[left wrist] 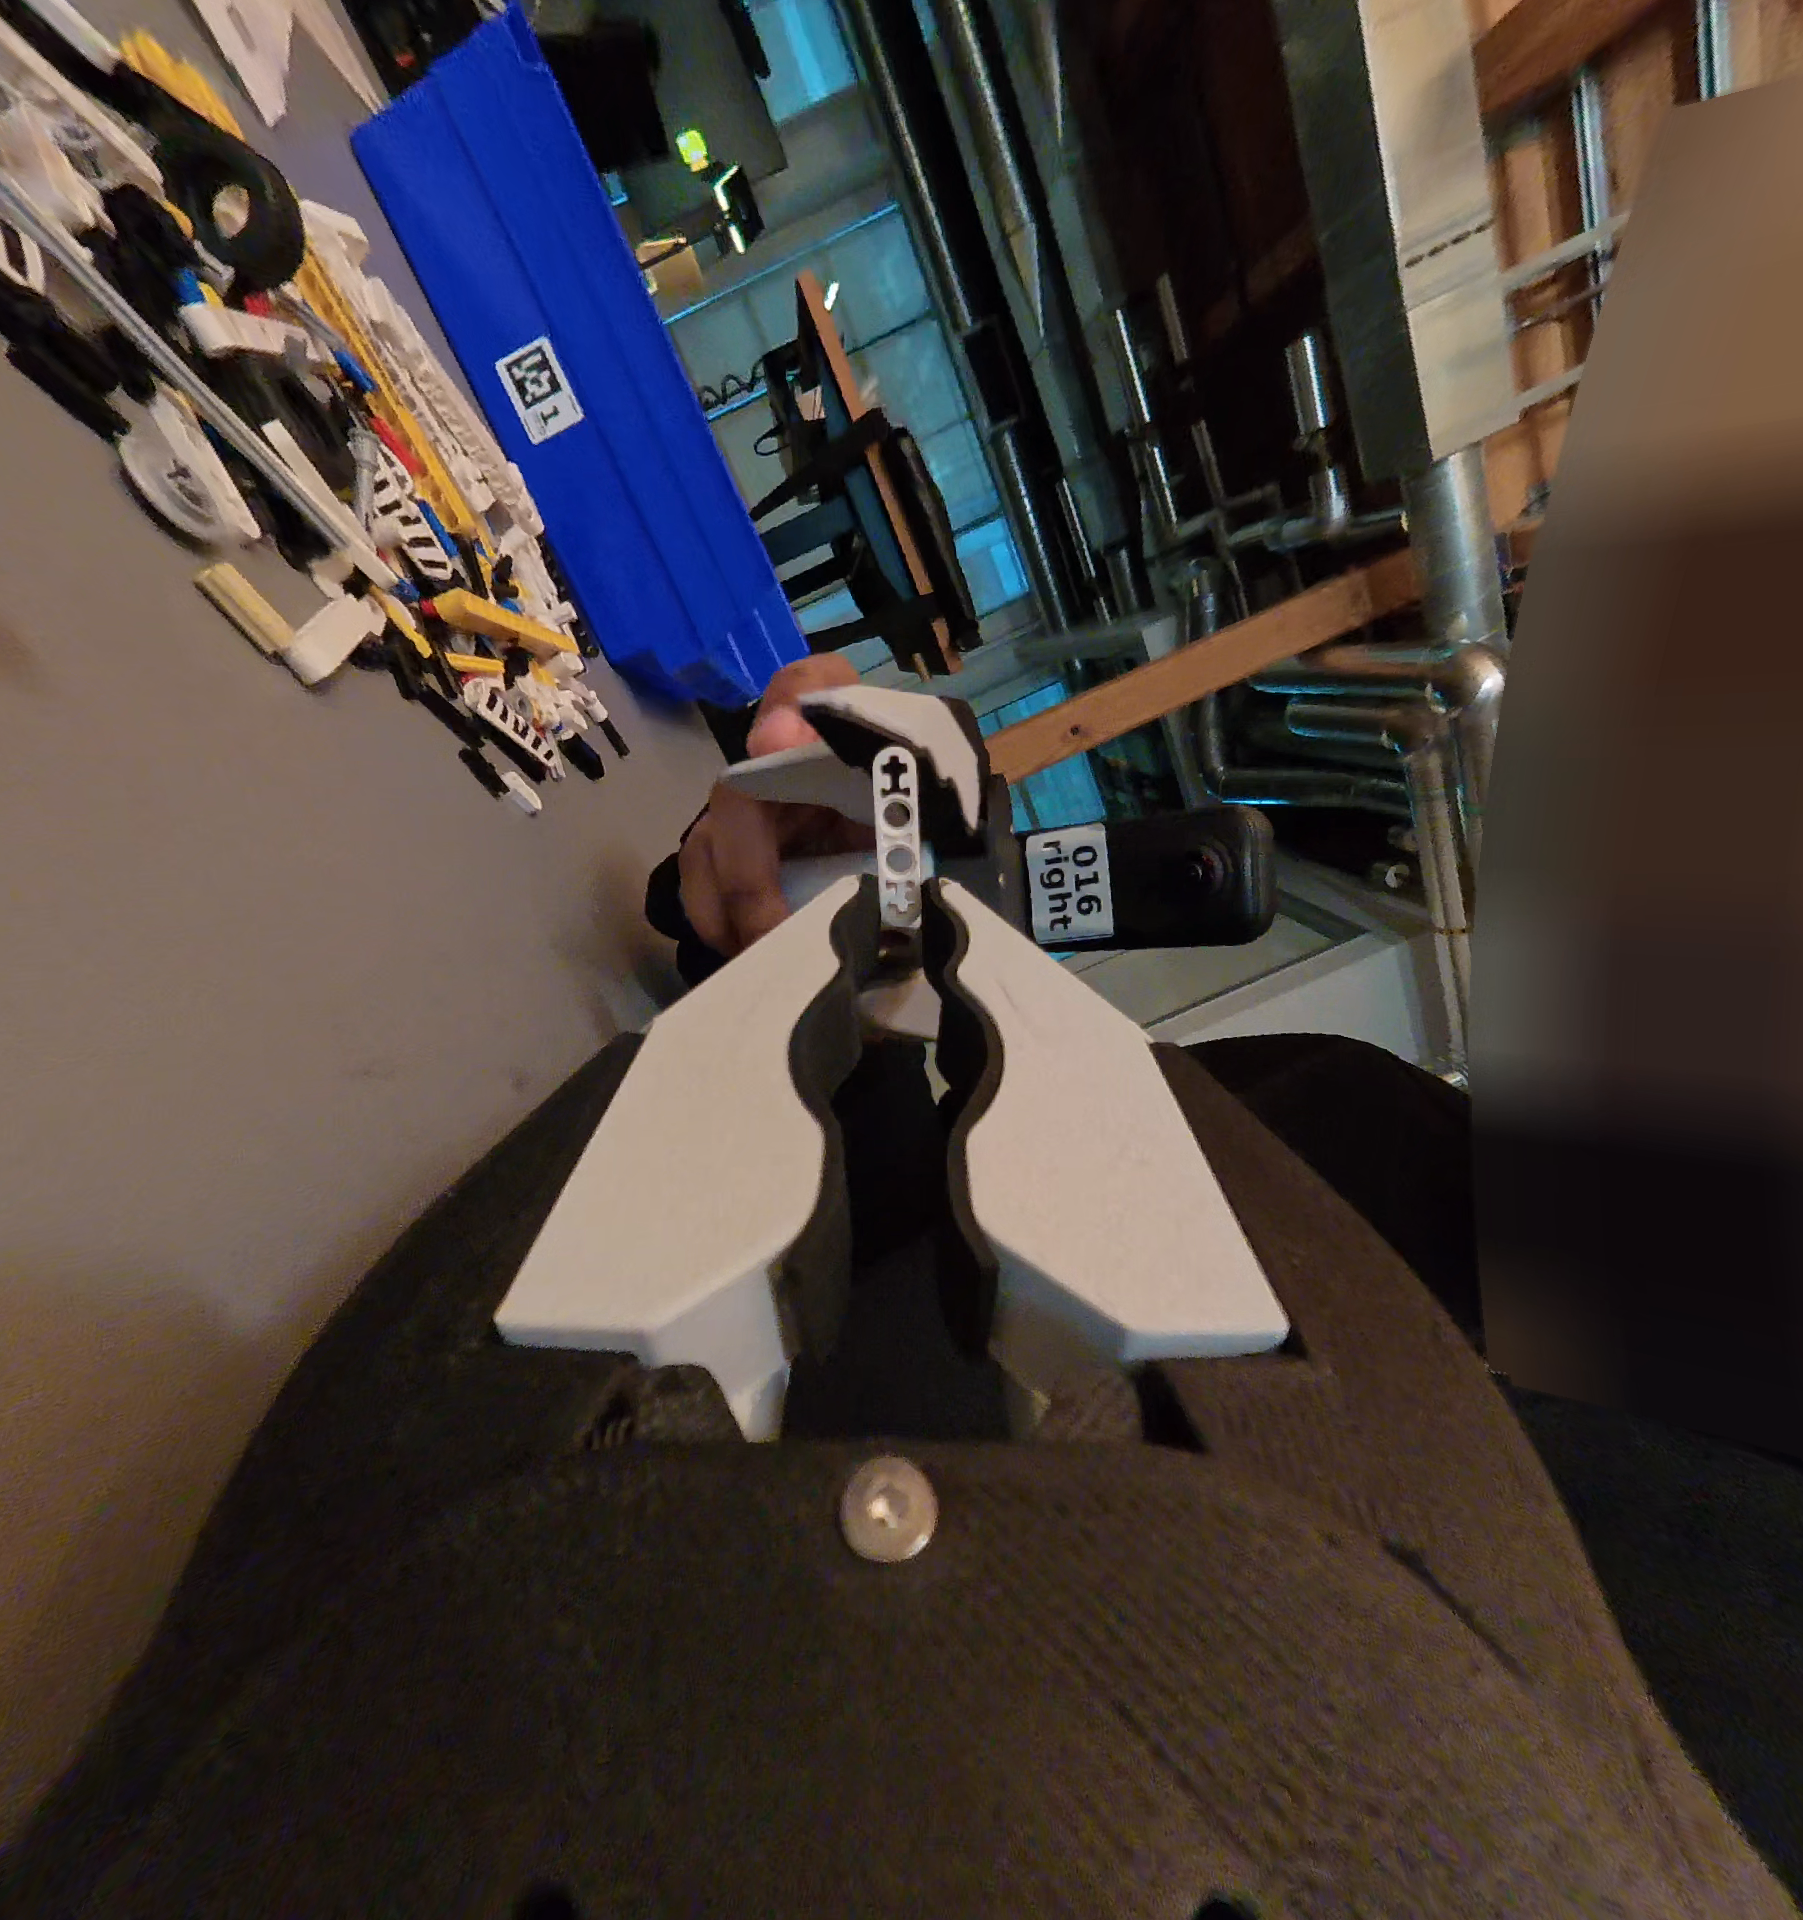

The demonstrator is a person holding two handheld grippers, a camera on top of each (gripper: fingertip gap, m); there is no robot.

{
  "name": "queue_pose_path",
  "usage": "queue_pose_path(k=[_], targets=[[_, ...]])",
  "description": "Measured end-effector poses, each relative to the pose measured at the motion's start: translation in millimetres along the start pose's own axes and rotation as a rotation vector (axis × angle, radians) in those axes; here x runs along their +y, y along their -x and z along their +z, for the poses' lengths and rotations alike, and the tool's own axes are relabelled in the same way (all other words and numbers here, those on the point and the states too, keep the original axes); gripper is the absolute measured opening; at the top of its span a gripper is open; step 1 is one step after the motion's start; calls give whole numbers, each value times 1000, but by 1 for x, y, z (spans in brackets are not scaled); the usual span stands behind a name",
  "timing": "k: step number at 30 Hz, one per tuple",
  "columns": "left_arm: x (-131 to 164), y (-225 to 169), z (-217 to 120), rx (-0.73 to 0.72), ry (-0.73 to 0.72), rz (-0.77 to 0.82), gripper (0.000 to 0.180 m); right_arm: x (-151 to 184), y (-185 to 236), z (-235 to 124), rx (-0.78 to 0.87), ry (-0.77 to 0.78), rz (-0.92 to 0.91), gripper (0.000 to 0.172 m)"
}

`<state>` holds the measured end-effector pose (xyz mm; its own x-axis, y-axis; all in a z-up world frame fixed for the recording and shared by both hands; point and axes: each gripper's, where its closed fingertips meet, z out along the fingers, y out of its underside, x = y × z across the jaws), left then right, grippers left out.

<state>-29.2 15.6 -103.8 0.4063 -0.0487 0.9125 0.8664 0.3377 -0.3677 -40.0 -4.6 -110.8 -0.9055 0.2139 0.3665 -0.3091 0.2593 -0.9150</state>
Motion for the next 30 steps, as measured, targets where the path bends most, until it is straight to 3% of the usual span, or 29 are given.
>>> queue_pose_path(k=[2, 7, 11, 13, 16, 19, 30], targets=[[1, 3, 2, -21, 2, 0, 5, -8, -2, -10, 3, -63, 12, 32], [13, 5, 10, -72, 90, 40, 5, -5, 1, -24, -38, -102, 51, 37], [15, 3, 19, -73, 105, 52, 6, -6, 6, -34, -71, -125, 52, 13], [15, 2, 23, -78, 113, 66, 6, -6, 2, -38, -44, -137, 62, 19], [19, 3, 28, -83, 145, 63, 5, -5, -2, -40, -44, -135, 93, 49], [25, 5, 33, -76, 167, 48, 5, -3, 1, -42, -68, -119, 88, 34], [11, 9, 38, -52, 90, 30, 6, 7, -17, -46, -1, -108, 104, 29]])
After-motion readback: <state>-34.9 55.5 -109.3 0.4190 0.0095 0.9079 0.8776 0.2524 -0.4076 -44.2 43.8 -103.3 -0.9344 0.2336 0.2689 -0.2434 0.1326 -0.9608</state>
